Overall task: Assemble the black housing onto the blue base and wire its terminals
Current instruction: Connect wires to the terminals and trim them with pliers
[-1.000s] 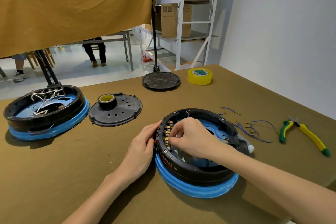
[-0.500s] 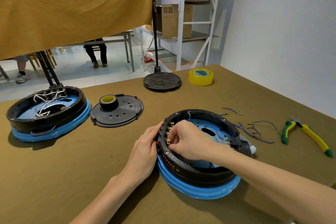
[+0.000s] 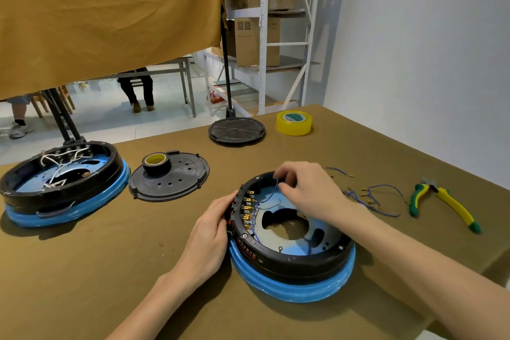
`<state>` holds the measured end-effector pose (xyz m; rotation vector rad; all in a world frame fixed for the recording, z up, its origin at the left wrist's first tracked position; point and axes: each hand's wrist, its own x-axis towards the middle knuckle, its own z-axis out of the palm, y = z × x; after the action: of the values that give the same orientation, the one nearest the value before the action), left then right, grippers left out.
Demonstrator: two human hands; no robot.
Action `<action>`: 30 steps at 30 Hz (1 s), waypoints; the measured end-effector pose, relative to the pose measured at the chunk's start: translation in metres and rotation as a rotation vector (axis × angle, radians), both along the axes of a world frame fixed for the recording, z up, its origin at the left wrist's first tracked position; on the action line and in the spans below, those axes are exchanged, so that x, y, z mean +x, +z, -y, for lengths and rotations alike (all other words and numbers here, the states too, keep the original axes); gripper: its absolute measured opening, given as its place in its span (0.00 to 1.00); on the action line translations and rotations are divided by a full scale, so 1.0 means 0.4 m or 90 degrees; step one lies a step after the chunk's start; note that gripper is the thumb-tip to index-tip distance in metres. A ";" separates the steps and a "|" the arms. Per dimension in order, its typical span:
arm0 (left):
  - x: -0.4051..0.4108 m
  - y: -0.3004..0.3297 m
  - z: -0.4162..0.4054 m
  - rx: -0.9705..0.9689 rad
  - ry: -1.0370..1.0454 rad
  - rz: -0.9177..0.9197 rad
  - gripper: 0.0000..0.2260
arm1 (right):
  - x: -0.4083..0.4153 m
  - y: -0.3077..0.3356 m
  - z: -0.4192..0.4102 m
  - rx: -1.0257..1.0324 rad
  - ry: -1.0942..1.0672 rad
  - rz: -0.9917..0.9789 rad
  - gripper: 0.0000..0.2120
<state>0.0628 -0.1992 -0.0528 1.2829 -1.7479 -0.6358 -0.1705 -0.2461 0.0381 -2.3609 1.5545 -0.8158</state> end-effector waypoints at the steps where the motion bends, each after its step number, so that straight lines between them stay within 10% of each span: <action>1: -0.001 0.002 -0.001 -0.004 -0.001 0.002 0.26 | -0.008 0.004 0.011 -0.023 0.016 -0.074 0.12; 5: 0.003 0.004 -0.003 -0.008 -0.002 0.006 0.26 | -0.004 -0.010 0.029 -0.048 0.072 -0.366 0.13; 10: 0.003 0.008 -0.007 0.000 0.006 0.020 0.25 | -0.026 -0.022 0.020 -0.161 0.126 -0.445 0.15; 30: 0.001 0.010 -0.008 -0.011 -0.002 0.030 0.26 | -0.035 -0.008 0.026 -0.018 0.115 -0.298 0.10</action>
<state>0.0631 -0.1961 -0.0490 1.2936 -1.7904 -0.5959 -0.1844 -0.2565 0.0351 -2.8034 1.4481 -0.2554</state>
